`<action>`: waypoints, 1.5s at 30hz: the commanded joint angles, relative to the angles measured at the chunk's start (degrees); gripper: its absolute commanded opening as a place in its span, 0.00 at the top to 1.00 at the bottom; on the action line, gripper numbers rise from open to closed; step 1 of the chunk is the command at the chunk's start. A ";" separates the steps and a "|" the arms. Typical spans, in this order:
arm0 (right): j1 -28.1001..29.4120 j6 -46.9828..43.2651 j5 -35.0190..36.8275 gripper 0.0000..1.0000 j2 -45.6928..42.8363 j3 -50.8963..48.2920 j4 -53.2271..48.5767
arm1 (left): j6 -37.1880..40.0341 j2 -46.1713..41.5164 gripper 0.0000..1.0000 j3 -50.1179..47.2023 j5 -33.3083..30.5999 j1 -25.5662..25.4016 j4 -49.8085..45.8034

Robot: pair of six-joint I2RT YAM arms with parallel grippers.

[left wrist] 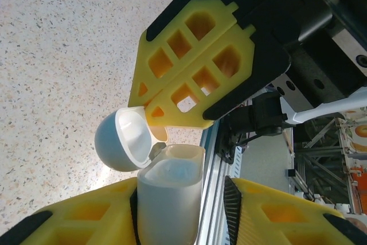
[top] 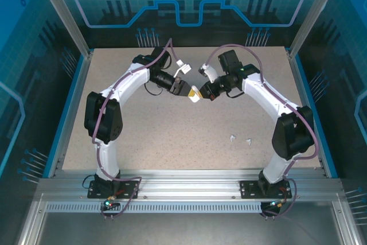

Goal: Insert the wireless bluetooth earbuds into the charging case

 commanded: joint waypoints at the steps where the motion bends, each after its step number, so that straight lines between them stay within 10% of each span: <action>1: 1.16 -0.66 -0.56 1.00 0.94 2.32 -1.11 | 2.33 1.49 0.59 1.36 3.23 -0.38 -2.30; 21: 1.58 0.82 1.29 1.00 1.09 3.43 -0.84 | 3.33 2.21 0.90 1.16 3.15 -0.34 -2.62; 25: -0.38 5.91 1.51 0.63 -1.17 3.37 0.82 | 2.57 1.02 1.00 -0.50 2.60 -0.02 -0.46; 29: -4.56 11.87 0.73 0.46 -6.42 1.81 2.40 | -1.93 -3.78 1.00 -6.37 0.39 0.67 8.59; 38: -8.47 28.25 11.43 0.40 -16.84 -6.52 -0.46 | -17.44 -18.61 1.00 -26.05 -7.73 0.82 43.79; 45: -6.58 37.25 21.60 0.40 -18.96 -16.86 -6.36 | -26.04 -31.29 1.00 -44.61 -26.08 -0.50 75.10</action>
